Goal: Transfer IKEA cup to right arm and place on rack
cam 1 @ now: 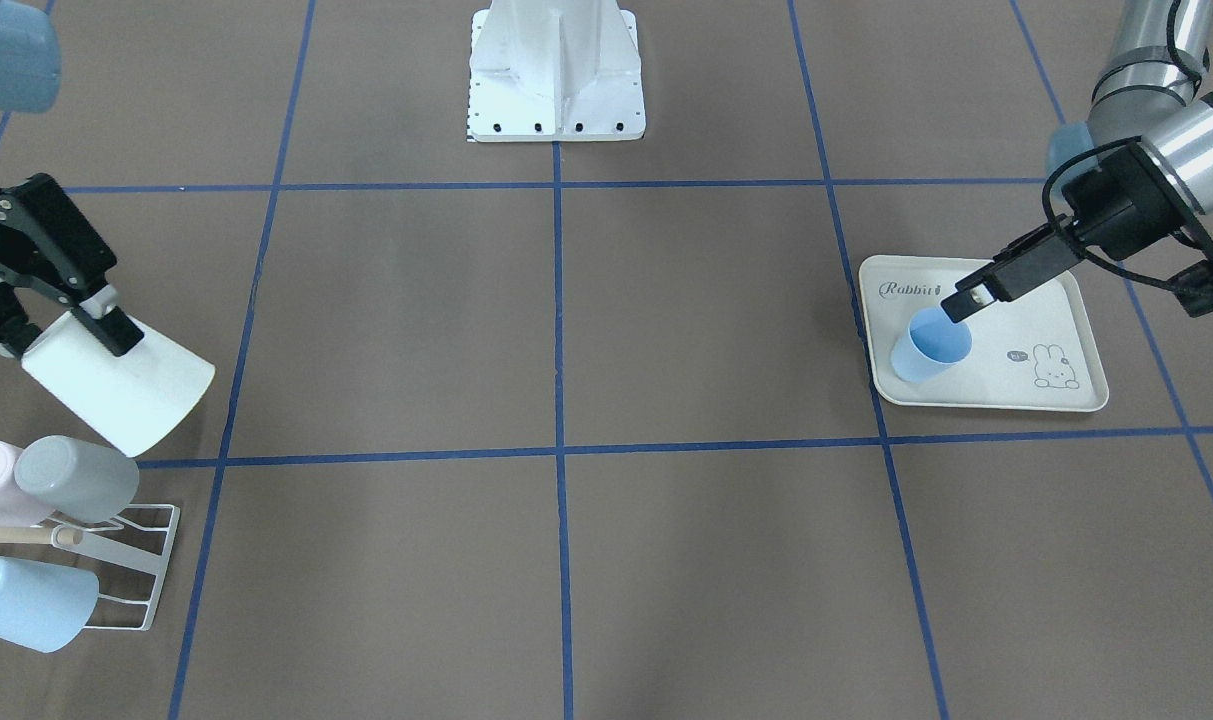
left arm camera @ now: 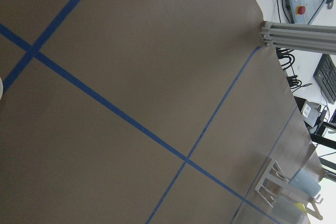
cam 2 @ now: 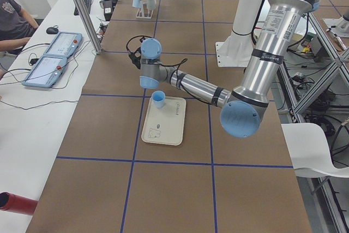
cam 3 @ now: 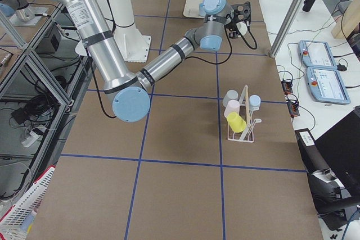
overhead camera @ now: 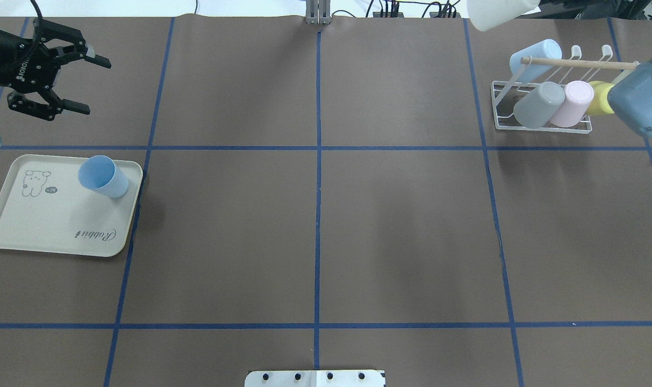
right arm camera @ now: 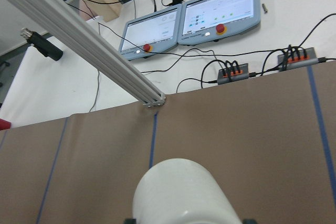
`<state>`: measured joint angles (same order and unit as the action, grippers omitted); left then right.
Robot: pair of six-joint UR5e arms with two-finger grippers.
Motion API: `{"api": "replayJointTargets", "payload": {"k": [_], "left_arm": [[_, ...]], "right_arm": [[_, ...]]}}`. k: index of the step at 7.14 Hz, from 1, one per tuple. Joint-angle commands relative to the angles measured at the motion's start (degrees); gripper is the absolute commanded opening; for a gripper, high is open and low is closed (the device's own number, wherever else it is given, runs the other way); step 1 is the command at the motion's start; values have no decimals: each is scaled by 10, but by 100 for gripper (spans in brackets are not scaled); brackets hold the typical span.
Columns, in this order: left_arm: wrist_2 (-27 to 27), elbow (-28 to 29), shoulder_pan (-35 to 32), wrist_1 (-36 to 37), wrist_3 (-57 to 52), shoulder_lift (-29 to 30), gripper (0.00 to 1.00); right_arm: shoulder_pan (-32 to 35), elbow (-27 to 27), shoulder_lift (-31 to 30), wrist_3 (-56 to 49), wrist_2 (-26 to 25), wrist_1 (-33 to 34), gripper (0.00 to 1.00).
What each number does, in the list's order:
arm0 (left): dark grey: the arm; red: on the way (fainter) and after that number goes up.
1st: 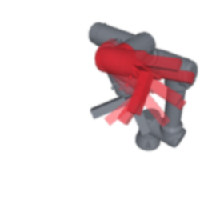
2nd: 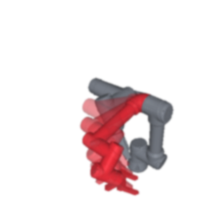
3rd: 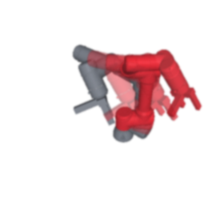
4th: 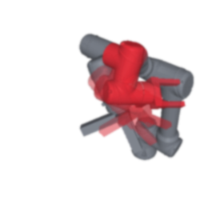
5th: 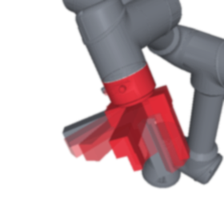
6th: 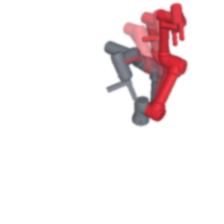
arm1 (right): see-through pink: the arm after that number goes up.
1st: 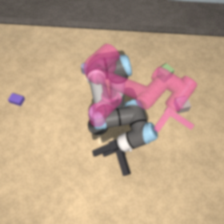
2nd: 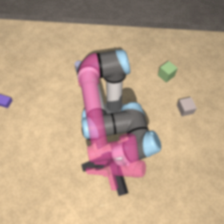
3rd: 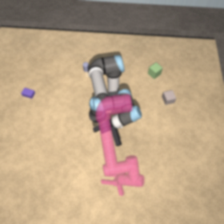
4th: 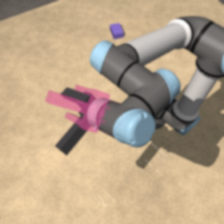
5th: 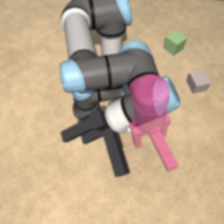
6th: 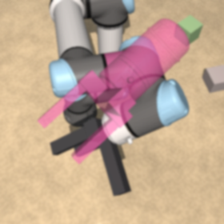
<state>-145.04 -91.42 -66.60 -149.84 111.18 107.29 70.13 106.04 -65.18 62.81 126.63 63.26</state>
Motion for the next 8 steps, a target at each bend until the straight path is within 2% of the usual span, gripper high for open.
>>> {"api": "replayJointTargets", "payload": {"k": [1,2,4,6,8], "left_arm": [[5,-1,-1,89,-88,-1,100],[6,-1,-2,110,-112,-2,100],[6,-1,-3,116,-116,-2,100],[6,-4,-3,117,-116,-2,100],[7,-9,-4,117,-116,-3,100]], "right_arm": [[57,-4,4,-211,4,189,27],[73,-31,12,-290,-13,235,27],[114,-167,56,-374,-12,231,27],[116,-232,69,-393,-12,230,27],[111,-341,140,-392,-10,219,26]]}}
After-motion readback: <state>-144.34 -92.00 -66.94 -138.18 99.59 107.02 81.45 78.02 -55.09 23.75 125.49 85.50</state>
